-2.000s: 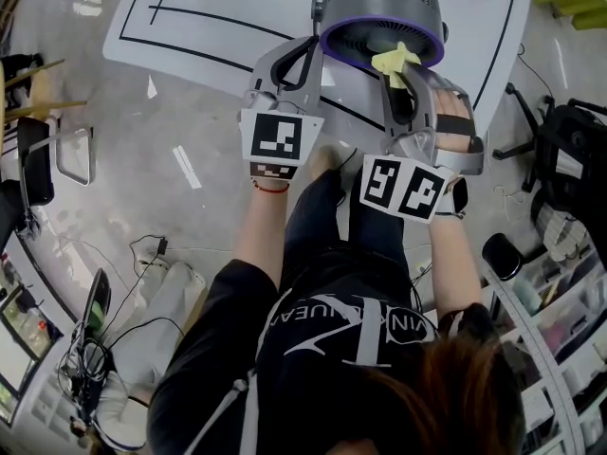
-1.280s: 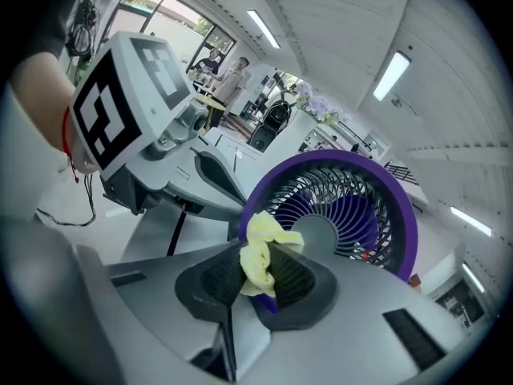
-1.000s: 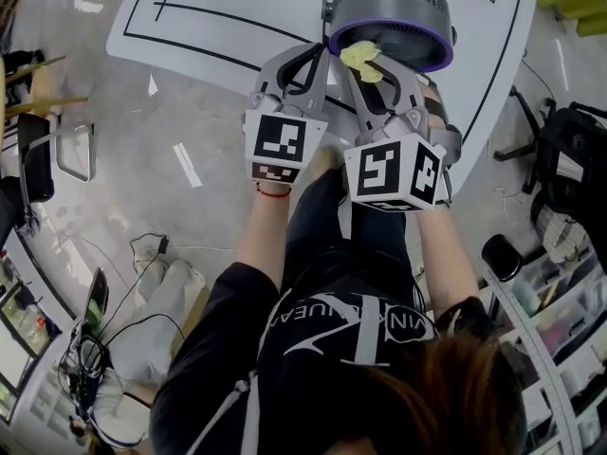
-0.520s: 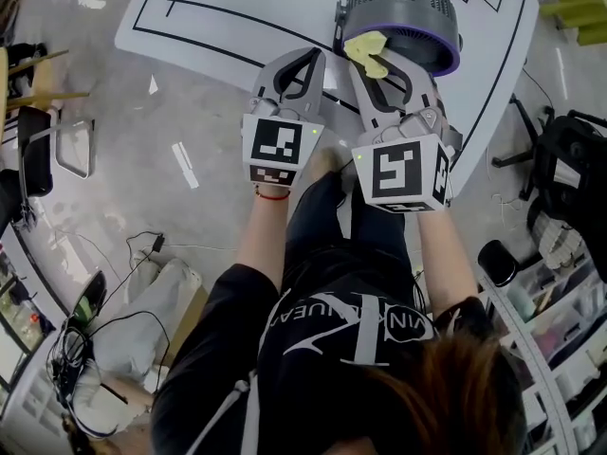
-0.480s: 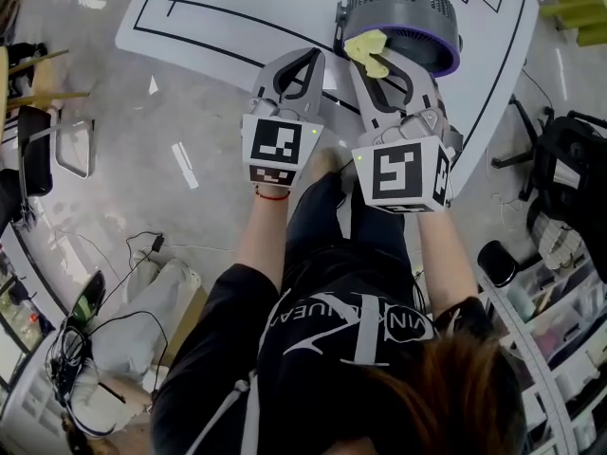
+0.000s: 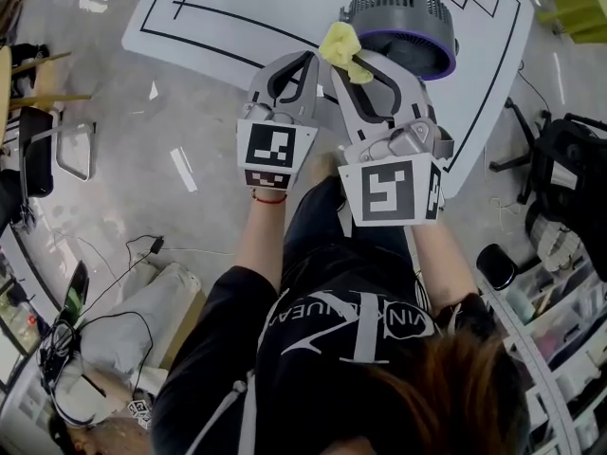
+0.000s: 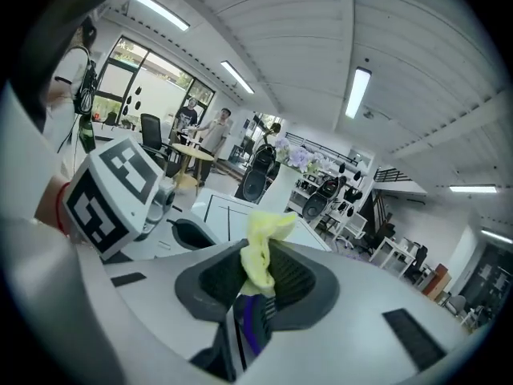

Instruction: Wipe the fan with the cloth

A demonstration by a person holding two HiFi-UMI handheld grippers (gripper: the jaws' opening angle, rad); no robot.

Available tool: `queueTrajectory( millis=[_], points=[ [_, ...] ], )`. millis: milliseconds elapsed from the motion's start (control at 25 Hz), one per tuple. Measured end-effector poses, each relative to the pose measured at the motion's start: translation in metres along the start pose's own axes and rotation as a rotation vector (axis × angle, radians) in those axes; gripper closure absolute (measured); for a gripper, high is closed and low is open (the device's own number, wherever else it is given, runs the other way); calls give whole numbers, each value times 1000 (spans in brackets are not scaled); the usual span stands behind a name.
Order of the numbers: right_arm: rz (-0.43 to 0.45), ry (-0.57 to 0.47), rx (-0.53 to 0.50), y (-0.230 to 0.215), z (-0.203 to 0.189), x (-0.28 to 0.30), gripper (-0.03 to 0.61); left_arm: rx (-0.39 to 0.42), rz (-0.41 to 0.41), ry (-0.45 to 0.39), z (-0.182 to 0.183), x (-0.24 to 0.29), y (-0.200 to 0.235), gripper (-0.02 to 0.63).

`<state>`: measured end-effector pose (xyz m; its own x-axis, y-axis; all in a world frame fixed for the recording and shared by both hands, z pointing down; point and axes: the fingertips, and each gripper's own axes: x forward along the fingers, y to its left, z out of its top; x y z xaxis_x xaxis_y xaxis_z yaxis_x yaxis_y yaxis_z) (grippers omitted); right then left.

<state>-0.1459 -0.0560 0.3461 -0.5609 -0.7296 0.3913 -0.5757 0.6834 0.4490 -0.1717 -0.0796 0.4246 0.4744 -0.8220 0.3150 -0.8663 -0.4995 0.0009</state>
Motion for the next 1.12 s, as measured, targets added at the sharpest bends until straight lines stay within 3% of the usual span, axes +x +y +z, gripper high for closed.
queueTrajectory(
  millis=[520, 1120],
  points=[
    [-185, 18, -59, -28, 29, 23, 499, 1, 40, 7, -3, -28, 20, 603],
    [-275, 1, -40, -70, 23, -23, 500, 10, 56, -20, 16, -31, -6, 603]
  ],
)
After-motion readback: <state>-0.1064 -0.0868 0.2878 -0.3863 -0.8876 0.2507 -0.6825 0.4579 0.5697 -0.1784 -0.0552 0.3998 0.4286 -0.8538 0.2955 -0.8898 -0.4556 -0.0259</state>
